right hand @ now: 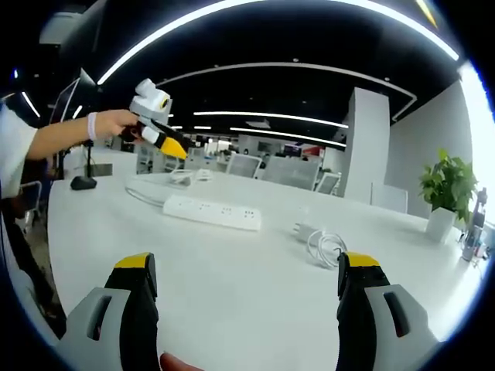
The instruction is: Straighten the power strip on the desk, plug the charger into it
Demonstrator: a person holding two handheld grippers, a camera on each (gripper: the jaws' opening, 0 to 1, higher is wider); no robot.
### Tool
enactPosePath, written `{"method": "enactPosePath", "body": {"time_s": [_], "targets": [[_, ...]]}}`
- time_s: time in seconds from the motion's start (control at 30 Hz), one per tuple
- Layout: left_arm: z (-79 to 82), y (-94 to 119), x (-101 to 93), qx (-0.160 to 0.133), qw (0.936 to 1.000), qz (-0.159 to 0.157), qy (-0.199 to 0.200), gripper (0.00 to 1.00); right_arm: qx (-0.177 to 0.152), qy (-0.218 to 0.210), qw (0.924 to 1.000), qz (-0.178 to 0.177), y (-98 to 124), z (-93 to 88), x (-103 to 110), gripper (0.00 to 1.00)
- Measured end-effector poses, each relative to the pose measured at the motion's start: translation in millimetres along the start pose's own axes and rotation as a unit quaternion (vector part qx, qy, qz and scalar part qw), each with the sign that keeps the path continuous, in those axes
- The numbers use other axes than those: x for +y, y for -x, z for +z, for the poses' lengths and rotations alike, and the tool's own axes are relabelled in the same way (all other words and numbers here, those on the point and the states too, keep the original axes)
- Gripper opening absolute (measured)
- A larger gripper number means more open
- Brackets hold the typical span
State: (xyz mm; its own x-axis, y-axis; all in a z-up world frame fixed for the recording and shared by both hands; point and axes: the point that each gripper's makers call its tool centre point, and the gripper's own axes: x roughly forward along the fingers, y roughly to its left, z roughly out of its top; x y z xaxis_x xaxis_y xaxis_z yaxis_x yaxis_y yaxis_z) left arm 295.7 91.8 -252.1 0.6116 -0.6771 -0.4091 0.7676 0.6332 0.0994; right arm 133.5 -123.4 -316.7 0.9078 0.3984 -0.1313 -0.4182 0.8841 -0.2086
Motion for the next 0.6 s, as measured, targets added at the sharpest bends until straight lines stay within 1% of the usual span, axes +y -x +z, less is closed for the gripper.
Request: {"method": "enactPosePath", "body": {"time_s": [0.1,0.47,0.53,0.57,0.6], "targets": [[0.7,-2,-1.5,0.008,1.0,-0.006,0.001,0.99,0.0,-0.001,1.0,-0.002,1,-0.2,-1,0.97],[-9.3,-13,0.5,0.065,0.9977,-0.016,-0.009,0.99,-0.003,0.0,1.0,-0.002,2,4.0,-2,0.97],[-12.5,-15,0.0,0.078,0.9967,-0.02,-0.011,0.99,-0.003,0.0,1.0,-0.002,1,4.8,-1,0.97],[-18.0,-16,-0.1,0.098,0.9947,-0.024,-0.02,0.99,-0.003,0.0,1.0,-0.001,1,5.0,-1,0.97],[-20.8,-17,-0.2,0.108,0.9936,-0.023,-0.024,0.99,-0.003,0.001,1.0,-0.001,1,5.1,-1,0.97]]}}
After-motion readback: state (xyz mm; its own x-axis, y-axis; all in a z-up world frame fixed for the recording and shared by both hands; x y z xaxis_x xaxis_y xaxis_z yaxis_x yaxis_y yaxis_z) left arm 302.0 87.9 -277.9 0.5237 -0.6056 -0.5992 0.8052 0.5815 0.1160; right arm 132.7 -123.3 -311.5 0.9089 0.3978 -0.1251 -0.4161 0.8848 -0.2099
